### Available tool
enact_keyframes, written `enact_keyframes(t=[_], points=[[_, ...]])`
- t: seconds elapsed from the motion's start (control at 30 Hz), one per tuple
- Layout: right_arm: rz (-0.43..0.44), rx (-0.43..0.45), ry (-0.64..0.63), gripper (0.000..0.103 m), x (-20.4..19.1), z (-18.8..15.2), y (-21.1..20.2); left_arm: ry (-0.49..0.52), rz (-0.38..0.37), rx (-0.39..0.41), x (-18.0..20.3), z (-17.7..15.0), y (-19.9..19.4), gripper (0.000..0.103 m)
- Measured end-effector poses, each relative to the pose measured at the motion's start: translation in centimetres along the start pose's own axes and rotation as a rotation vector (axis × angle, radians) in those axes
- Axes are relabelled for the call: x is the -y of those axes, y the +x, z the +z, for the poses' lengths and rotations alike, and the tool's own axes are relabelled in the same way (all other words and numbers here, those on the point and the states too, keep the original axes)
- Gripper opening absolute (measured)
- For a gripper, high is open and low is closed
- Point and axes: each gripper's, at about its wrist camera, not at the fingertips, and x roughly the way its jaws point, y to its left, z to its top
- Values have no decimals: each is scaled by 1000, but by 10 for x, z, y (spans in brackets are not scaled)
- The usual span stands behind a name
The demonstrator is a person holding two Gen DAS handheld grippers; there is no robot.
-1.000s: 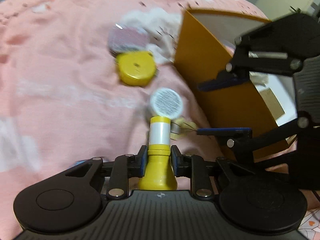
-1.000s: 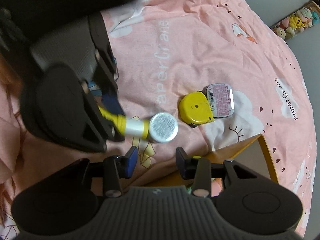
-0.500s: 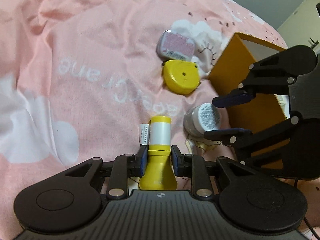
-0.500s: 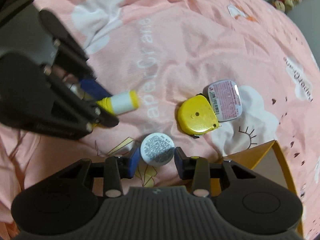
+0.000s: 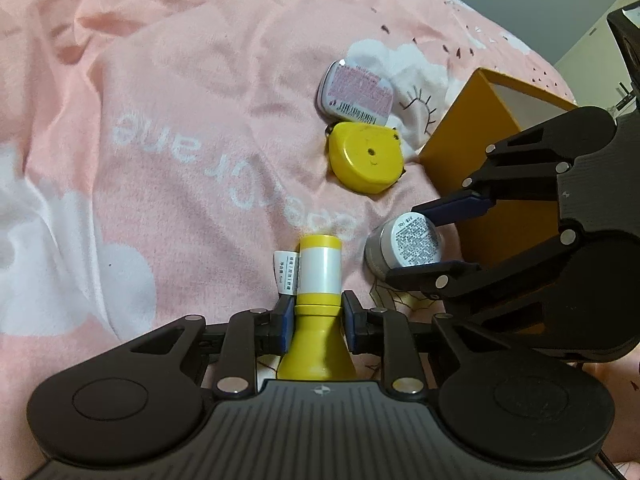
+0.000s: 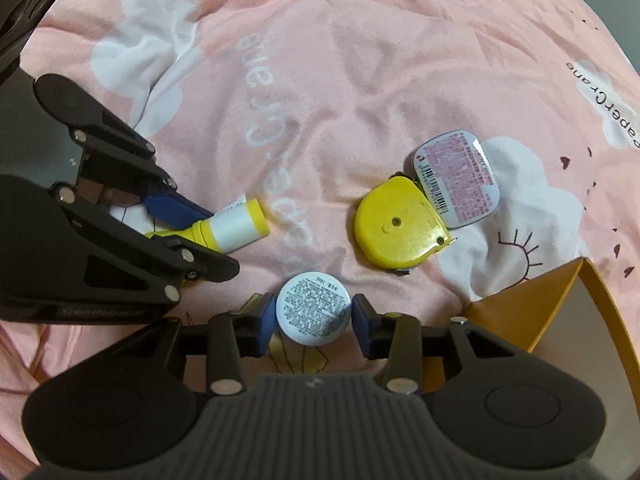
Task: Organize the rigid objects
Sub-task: 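Grasp the white round jar with the right gripper while the left gripper carries the bottle, then lower the bottle and jar into the box and open both grippers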
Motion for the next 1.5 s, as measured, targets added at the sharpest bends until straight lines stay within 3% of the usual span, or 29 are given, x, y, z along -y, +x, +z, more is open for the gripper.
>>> enact_keyframes(t=[0.37, 0.57, 0.73, 1.0, 1.23, 1.5], points=[[-48, 144, 71, 40, -7, -27, -58, 42, 27, 137, 27, 4, -41, 27], [-101, 234, 118, 40, 1, -45, -107, 93, -26, 231, 58, 15, -74, 27], [-174, 251, 162, 40, 6, -69, -140, 164, -109, 262, 97, 24, -86, 27], [-258, 202, 303, 40, 35, -113, -162, 297, -239, 231, 173, 37, -73, 27], [-285, 122, 418, 40, 64, -159, -150, 268, -305, 121, 211, 50, -20, 27], [-316, 15, 456, 40, 90, -190, -123, 213, -338, 7, 229, 52, 38, 27]])
